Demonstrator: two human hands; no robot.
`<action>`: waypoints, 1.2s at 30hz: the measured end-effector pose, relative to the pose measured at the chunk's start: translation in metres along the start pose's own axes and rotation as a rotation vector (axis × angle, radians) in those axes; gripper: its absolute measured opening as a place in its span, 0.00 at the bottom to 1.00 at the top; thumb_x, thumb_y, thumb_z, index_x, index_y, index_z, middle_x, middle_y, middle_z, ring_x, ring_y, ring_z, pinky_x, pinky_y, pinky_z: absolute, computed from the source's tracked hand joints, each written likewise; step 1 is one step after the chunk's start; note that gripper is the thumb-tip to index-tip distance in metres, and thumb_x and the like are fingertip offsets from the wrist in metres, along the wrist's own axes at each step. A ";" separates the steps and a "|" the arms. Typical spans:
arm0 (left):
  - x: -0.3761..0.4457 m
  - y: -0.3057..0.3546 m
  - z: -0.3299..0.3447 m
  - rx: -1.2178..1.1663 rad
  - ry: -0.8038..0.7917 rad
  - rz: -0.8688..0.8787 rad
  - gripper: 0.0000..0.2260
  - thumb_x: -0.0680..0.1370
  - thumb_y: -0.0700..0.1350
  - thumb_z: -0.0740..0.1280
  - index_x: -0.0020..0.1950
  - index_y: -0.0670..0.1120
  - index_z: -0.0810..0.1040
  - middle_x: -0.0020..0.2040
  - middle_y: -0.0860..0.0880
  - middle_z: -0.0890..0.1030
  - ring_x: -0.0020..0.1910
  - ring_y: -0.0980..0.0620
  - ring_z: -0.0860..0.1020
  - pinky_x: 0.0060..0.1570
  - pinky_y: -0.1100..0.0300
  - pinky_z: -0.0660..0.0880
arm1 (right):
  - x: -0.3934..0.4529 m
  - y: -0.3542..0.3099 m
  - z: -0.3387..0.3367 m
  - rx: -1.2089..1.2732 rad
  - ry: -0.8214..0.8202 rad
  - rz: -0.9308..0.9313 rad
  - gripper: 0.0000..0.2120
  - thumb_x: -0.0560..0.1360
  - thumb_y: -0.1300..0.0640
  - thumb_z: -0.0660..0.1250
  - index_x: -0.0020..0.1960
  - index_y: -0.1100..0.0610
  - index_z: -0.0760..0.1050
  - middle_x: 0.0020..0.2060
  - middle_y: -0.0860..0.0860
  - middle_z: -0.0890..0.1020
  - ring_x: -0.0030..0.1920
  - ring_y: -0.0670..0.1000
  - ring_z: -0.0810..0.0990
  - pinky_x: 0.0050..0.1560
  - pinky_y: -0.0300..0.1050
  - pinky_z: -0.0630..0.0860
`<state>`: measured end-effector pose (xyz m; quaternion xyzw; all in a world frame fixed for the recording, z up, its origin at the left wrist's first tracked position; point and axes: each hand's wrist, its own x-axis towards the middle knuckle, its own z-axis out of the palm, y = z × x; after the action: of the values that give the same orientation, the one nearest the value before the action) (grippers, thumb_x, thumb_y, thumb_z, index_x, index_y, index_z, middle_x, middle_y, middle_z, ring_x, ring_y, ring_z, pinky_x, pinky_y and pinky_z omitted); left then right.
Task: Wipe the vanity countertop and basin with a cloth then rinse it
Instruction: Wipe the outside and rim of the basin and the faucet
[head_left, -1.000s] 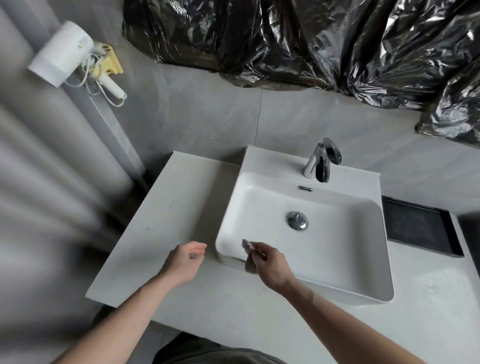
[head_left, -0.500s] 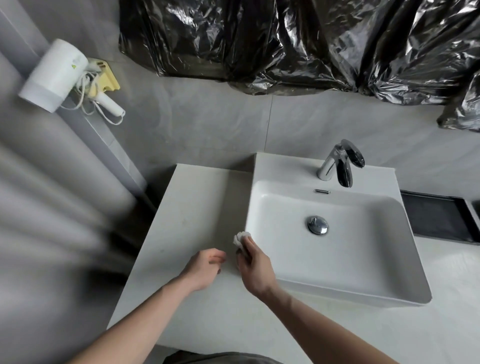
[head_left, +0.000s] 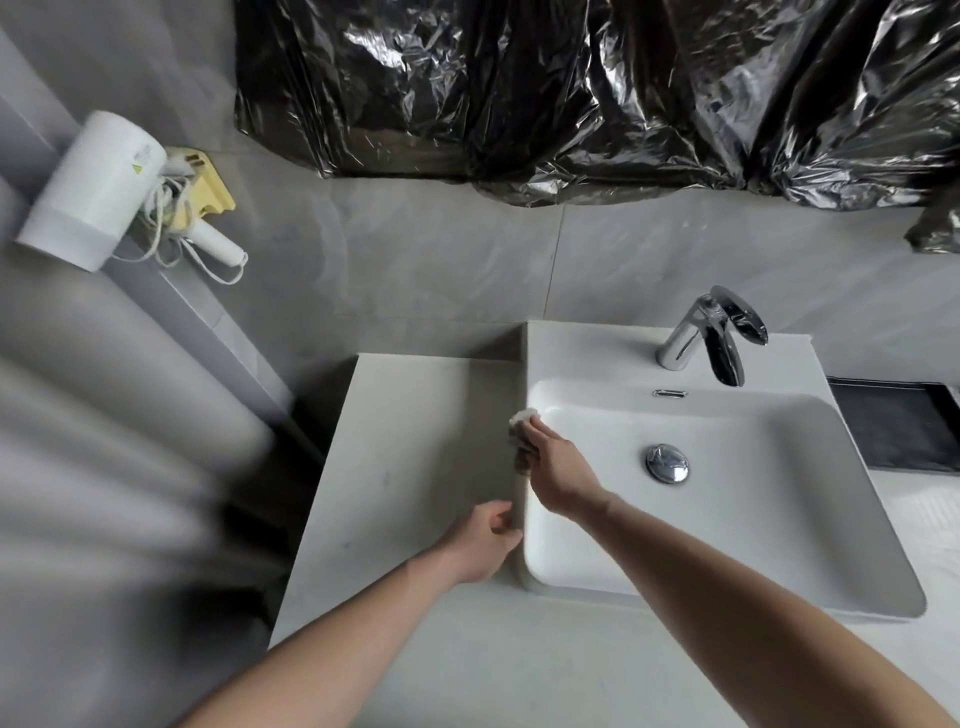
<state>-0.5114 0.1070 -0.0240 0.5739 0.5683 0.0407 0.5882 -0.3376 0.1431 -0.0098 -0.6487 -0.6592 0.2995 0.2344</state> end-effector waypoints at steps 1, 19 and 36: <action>0.002 0.003 0.002 0.025 -0.020 0.025 0.16 0.76 0.51 0.67 0.63 0.51 0.77 0.53 0.54 0.82 0.53 0.51 0.81 0.50 0.59 0.76 | -0.005 0.003 0.000 -0.066 -0.012 -0.016 0.24 0.77 0.67 0.58 0.69 0.51 0.74 0.70 0.45 0.74 0.58 0.54 0.82 0.56 0.39 0.76; 0.011 0.012 0.006 0.087 0.007 0.039 0.08 0.73 0.47 0.66 0.50 0.49 0.81 0.47 0.55 0.85 0.42 0.57 0.78 0.43 0.64 0.74 | 0.137 0.082 -0.063 -0.508 0.021 -0.030 0.27 0.71 0.67 0.60 0.69 0.55 0.72 0.71 0.51 0.72 0.77 0.55 0.63 0.71 0.56 0.70; 0.015 0.017 0.009 0.189 0.043 0.031 0.13 0.68 0.49 0.64 0.48 0.44 0.80 0.49 0.48 0.85 0.41 0.55 0.77 0.50 0.54 0.79 | 0.123 0.039 -0.001 -0.400 -0.074 -0.127 0.28 0.76 0.65 0.59 0.76 0.56 0.68 0.78 0.51 0.67 0.80 0.59 0.58 0.77 0.52 0.59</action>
<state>-0.4892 0.1175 -0.0245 0.6347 0.5731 0.0084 0.5183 -0.3155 0.2646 -0.0460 -0.6280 -0.7532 0.1711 0.0951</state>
